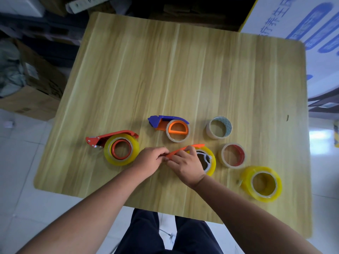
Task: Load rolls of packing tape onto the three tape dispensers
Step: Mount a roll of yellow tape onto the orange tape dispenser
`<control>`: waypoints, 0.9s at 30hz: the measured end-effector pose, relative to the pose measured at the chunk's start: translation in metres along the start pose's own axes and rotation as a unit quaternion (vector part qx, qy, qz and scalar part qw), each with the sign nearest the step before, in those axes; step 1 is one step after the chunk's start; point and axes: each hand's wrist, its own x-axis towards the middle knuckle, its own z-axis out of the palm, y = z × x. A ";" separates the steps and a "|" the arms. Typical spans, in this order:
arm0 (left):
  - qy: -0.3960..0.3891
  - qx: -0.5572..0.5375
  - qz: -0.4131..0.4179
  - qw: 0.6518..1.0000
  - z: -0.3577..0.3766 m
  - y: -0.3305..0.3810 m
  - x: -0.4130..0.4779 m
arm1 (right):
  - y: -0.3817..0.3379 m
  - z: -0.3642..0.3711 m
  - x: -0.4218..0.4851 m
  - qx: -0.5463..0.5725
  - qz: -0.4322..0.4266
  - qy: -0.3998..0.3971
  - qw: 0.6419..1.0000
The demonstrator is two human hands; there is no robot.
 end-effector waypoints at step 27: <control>-0.039 0.031 -0.002 0.999 -0.012 -0.010 -0.012 | 0.006 -0.066 -0.033 0.079 0.316 -0.329 0.886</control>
